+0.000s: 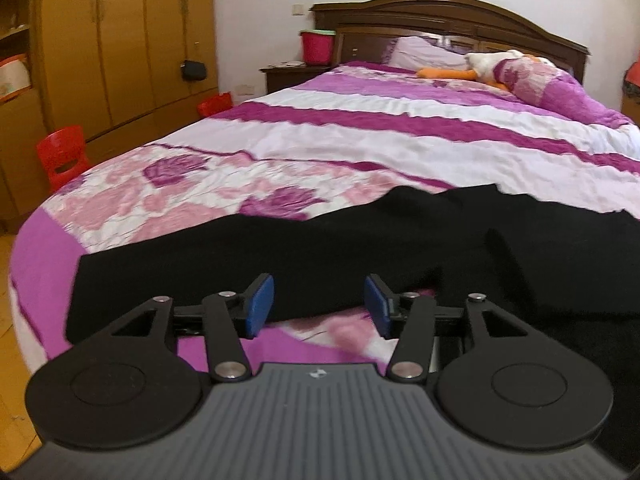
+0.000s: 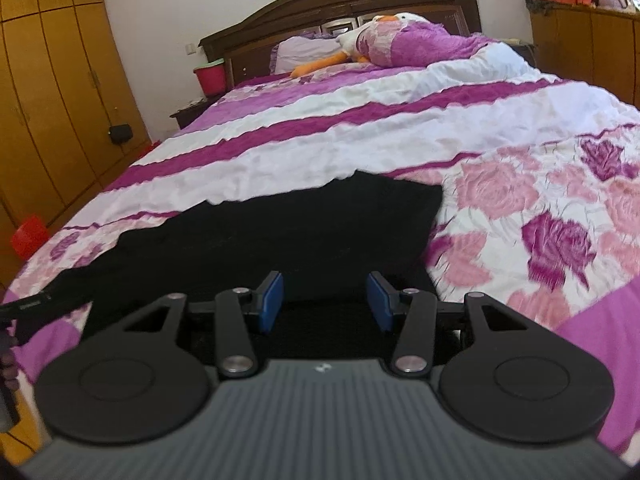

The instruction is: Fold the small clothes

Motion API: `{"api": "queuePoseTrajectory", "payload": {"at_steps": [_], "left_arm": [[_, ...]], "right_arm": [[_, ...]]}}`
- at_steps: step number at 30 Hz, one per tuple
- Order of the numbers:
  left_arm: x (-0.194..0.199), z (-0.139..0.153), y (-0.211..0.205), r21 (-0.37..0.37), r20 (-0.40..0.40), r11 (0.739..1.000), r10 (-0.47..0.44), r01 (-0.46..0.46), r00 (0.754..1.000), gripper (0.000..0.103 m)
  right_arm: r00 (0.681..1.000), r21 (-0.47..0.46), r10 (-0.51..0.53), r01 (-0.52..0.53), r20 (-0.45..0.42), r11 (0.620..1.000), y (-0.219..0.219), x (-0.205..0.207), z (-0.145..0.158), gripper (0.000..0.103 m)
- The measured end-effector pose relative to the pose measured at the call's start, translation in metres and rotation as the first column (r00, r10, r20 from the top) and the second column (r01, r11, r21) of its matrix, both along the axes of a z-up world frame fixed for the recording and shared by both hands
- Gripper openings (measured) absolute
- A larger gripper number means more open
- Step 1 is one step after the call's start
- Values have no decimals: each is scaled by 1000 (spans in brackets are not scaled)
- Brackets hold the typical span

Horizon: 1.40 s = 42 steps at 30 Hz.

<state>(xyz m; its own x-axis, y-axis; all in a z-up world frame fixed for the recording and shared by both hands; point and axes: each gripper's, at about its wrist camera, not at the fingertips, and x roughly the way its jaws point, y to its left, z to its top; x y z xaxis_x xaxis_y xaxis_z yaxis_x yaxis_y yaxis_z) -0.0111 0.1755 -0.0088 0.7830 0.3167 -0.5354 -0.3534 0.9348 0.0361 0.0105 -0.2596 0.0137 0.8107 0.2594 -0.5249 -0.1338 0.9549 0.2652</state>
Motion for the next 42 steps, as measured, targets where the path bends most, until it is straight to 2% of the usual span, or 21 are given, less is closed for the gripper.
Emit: {"api": "queuePoseTrajectory", "payload": {"at_steps": [9,11,13,14,16,19,23,25,28,29,30,31,33,34,35,38,42], "left_arm": [[-13,-31,35,35,-42,996,78,-76,996,73],[-16,-35,41,9,-33,995,99,-99,995,74],[-21,-38,51,-78,-14,988,133,-134,991,75],[-22,-39,57,-132,-2,980,150,-149,989,75],[-29,-43,69,-273,43,945,198,-179,979,79],[-31,-48,80,-404,94,893,255,-197,962,84],[-21,-52,91,-478,133,851,315,-217,940,85],[-12,-56,98,-505,146,828,362,-245,921,85],[0,-57,106,-501,170,816,420,-289,891,84],[5,-56,109,-493,168,815,433,-305,886,81],[9,-54,112,-480,162,816,444,-323,881,62],[11,-53,115,-468,159,819,446,-330,881,33],[13,-48,125,-474,167,824,429,-309,888,13],[11,-43,129,-490,184,823,418,-286,889,11],[10,-37,131,-485,209,834,402,-262,891,11],[7,-10,122,-383,294,903,319,-194,901,10],[8,28,96,-275,386,959,170,-63,907,10]], "right_arm": [[995,-70,-7,0,-99,998,17,-11,-33,49],[993,-80,-8,-1,-120,997,20,-10,-40,49],[991,-86,-14,2,-136,996,21,-10,-47,49],[989,-86,-16,4,-145,996,21,-9,-49,49],[986,-87,-24,9,-166,996,22,-8,-55,49],[982,-98,-37,19,-185,995,25,-7,-62,49],[982,-116,-41,20,-185,993,28,-7,-66,49],[982,-116,-43,22,-185,993,28,-6,-66,49],[982,-108,-45,25,-184,994,26,-7,-66,49],[982,-104,-46,27,-184,994,26,-7,-66,49],[981,-101,-49,31,-186,994,25,-7,-66,49],[981,-99,-51,33,-188,995,25,-8,-67,49],[981,-99,-52,33,-187,995,23,-8,-67,49],[981,-97,-51,34,-187,995,22,-8,-68,49],[981,-96,-51,33,-187,995,22,-9,-68,49],[981,-90,-52,36,-188,995,20,-10,-67,49],[981,-72,-60,47,-186,996,18,-10,-66,49]]}}
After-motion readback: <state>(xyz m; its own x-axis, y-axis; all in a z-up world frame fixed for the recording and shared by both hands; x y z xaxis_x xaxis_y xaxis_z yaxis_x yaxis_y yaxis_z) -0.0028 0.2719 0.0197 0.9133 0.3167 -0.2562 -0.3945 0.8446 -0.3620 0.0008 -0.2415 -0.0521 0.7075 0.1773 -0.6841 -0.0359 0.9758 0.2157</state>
